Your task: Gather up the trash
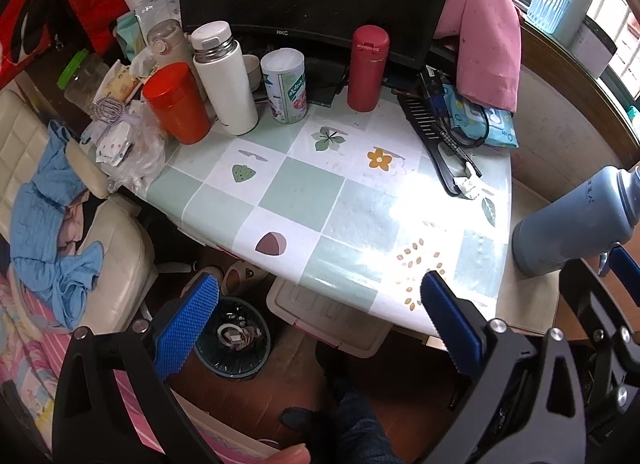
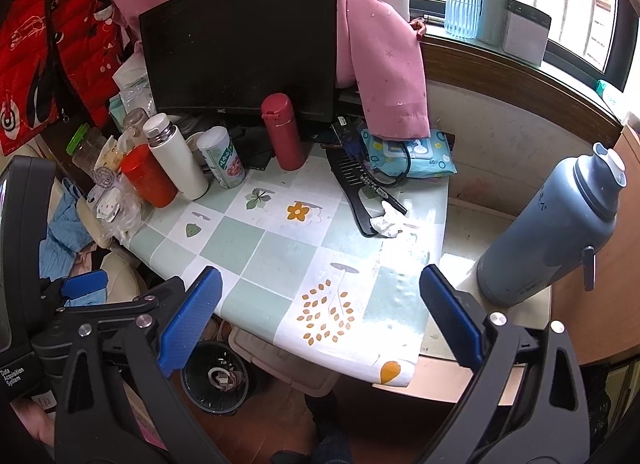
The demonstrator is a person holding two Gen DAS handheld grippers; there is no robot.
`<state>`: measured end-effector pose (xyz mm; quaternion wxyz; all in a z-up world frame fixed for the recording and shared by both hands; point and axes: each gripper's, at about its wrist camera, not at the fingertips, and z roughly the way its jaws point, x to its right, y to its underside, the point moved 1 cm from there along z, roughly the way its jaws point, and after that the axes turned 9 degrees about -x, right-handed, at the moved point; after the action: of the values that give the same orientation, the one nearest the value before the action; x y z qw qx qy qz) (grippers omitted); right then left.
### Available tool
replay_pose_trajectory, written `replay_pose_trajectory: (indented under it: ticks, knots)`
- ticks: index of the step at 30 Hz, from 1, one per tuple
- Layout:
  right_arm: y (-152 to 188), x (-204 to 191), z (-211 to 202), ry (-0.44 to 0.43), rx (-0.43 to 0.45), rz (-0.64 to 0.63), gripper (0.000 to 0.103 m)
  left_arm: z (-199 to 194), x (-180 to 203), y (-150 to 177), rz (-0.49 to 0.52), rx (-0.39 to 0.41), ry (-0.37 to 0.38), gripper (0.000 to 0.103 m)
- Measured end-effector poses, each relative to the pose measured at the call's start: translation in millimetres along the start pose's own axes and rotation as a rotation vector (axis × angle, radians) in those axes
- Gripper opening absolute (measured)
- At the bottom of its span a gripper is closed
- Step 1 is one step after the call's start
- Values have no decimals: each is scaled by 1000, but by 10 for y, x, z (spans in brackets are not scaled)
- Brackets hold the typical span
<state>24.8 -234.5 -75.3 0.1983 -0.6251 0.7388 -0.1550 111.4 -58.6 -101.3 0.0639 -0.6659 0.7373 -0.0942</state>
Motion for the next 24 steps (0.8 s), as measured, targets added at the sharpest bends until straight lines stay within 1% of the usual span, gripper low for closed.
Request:
replay_pose_trajectory:
  ticks: [24]
  knots:
    - [-91, -24, 50, 4, -3, -4, 98, 120, -38, -180, 9, -18, 19, 98]
